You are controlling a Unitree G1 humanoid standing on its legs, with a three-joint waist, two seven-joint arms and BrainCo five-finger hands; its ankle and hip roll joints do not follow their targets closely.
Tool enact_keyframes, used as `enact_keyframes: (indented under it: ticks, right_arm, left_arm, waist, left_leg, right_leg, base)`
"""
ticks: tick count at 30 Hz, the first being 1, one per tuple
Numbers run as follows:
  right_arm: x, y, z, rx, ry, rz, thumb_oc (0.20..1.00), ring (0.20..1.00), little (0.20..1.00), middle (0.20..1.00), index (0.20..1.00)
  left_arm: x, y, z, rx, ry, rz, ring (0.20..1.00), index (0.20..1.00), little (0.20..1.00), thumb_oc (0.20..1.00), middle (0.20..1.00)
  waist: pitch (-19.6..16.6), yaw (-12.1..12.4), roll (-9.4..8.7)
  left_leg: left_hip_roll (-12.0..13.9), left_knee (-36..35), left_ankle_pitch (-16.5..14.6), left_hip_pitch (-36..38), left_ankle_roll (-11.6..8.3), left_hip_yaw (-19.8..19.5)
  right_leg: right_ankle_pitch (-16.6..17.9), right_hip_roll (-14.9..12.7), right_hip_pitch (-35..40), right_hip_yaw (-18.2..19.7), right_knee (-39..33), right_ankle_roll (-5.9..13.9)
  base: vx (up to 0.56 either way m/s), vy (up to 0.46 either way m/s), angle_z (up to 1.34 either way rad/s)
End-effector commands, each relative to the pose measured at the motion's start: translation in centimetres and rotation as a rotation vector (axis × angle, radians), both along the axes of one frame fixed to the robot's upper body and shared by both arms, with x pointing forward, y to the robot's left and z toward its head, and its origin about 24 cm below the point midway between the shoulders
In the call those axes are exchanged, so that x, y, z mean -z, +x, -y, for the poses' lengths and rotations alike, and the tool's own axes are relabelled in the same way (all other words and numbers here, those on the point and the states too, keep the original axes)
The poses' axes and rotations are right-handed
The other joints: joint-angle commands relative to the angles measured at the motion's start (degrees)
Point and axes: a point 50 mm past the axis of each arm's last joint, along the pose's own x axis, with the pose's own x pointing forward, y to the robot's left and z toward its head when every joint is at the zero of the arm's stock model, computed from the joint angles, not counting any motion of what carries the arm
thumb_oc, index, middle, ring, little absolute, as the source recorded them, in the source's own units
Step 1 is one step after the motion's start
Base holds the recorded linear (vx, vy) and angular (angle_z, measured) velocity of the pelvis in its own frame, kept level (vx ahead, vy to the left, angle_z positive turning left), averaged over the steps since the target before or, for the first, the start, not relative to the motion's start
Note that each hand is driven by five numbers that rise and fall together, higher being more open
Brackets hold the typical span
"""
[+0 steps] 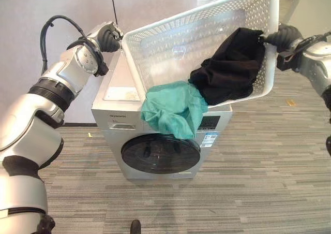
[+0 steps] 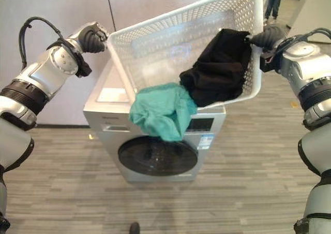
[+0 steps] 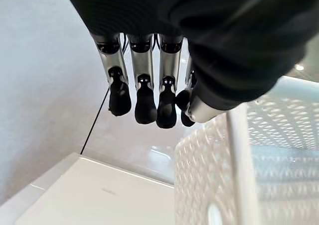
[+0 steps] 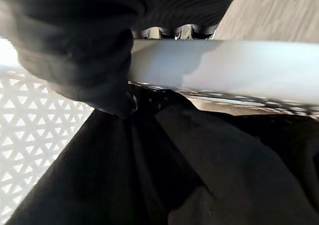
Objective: Grab the laundry basket,head to the washer,open it,put in the laundry and shut it.
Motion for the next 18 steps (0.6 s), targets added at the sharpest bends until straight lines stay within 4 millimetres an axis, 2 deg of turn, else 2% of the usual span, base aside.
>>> enact_keyframes:
  ticks: [1,4,5,8,10,11,12,13,14,15,18]
  right_arm:
    - [-6.9,-1.0,0.7,0.076,0.076,0.226,0.200,0.200,0.200,0.200,0.200]
    - [-6.3,-0.7,1.0,0.121,0.115,0.200,0.200,0.200,0.200,0.200,0.200]
    - [-5.8,-0.5,1.3,0.165,0.134,0.182,0.200,0.200,0.200,0.200,0.200]
    - [-5.6,-0.7,1.9,0.225,0.213,0.182,0.200,0.200,0.200,0.200,0.200]
    - [-4.9,-0.7,2.4,0.259,0.259,0.165,0.200,0.200,0.200,0.200,0.200]
    - [-4.3,-0.6,2.4,0.281,0.304,0.154,0.200,0.200,0.200,0.200,0.200]
    - [-4.3,-0.6,2.4,0.281,0.304,0.154,0.200,0.200,0.200,0.200,0.200]
    - [-4.1,-0.5,2.4,0.288,0.353,0.156,0.200,0.200,0.200,0.200,0.200]
    - [-3.2,-0.7,3.0,0.318,0.376,0.121,0.200,0.200,0.200,0.200,0.200]
    - [-3.2,-0.7,3.0,0.318,0.376,0.120,0.200,0.200,0.200,0.200,0.200]
    - [-2.5,-1.3,4.3,0.384,0.387,0.099,0.200,0.200,0.200,0.200,0.200]
  left_arm:
    - [-2.4,0.4,0.6,-0.018,-0.047,0.075,0.200,0.200,0.200,0.200,0.200]
    - [-2.2,0.6,1.5,-0.002,-0.060,0.070,0.200,0.200,0.200,0.200,0.200]
    - [-2.0,0.7,2.5,0.024,-0.072,0.064,0.200,0.200,0.200,0.200,0.200]
    - [-1.3,0.9,3.8,0.051,-0.092,0.050,0.200,0.200,0.200,0.200,0.200]
    - [-1.0,0.9,4.7,0.074,-0.114,0.043,0.200,0.200,0.200,0.200,0.200]
    - [-0.8,0.9,5.6,0.106,-0.128,0.038,0.200,0.200,0.200,0.200,0.200]
    - [-0.8,0.9,5.6,0.105,-0.127,0.037,0.200,0.200,0.200,0.200,0.200]
    - [-0.8,0.7,6.3,0.135,-0.141,0.042,0.200,0.200,0.200,0.200,0.200]
    - [-0.4,0.7,6.5,0.144,-0.150,0.029,0.200,0.200,0.200,0.200,0.200]
    - [-0.4,0.7,6.5,0.144,-0.149,0.028,0.200,0.200,0.200,0.200,0.200]
    - [0.5,0.5,6.5,0.162,-0.179,0.004,0.200,0.200,0.200,0.200,0.200]
  waist:
    - [-2.9,3.8,0.44]
    - [-2.7,4.2,0.30]
    - [-2.5,5.0,0.20]
    - [-2.2,6.1,-0.11]
    - [-1.8,7.4,-0.42]
    - [-1.4,9.0,-0.82]
    - [-1.4,9.0,-0.85]
    - [-0.8,10.5,-1.19]
    - [-0.6,11.9,-1.55]
    - [-0.6,11.9,-1.58]
    - [-0.4,14.5,-2.13]
  left_leg:
    - [2.4,0.5,-9.7,8.6,-0.99,2.4]
    - [2.5,0.6,-9.6,8.4,-0.99,2.1]
    - [2.5,0.6,-9.6,8.1,-0.96,1.8]
    - [2.5,0.7,-9.6,7.7,-0.93,1.3]
    - [2.6,0.8,-9.5,7.4,-0.97,0.9]
    - [2.7,0.9,-9.4,6.9,-0.94,0.4]
    - [2.6,0.9,-9.4,6.9,-0.94,0.4]
    - [2.7,1.0,-9.2,6.3,-1.02,0.1]
    - [2.7,1.0,-9.1,5.9,-1.05,-0.2]
    - [2.7,1.0,-9.1,5.9,-1.05,-0.2]
    - [2.7,1.4,-9.4,5.8,-0.87,-0.4]
  right_leg:
    - [-2.6,0.0,-3.6,-3.5,3.8,0.80]
    - [-2.6,0.1,-3.6,-3.7,3.7,0.72]
    - [-2.6,0.2,-3.6,-4.1,3.6,0.65]
    - [-2.7,0.2,-3.6,-4.6,3.4,0.63]
    - [-2.7,0.2,-3.5,-5.3,3.3,0.74]
    - [-2.8,0.3,-3.6,-6.0,3.2,0.80]
    - [-2.7,0.3,-3.6,-6.0,3.2,0.80]
    - [-2.8,0.2,-3.8,-6.9,3.1,0.92]
    - [-2.7,0.2,-3.7,-7.8,2.9,1.01]
    - [-2.7,0.2,-3.7,-7.8,2.9,1.02]
    - [-2.7,0.3,-3.0,-9.0,2.2,1.18]
  base:
    - [0.00,0.000,0.00]
    - [0.01,0.003,0.01]
    - [0.02,0.019,0.04]
    - [0.03,0.018,0.06]
    - [0.03,0.013,0.11]
    - [0.01,0.004,0.09]
    - [0.01,0.000,0.11]
    - [0.02,0.006,0.12]
    - [0.02,0.006,0.13]
    - [0.04,0.009,0.15]
    - [0.06,0.007,0.15]
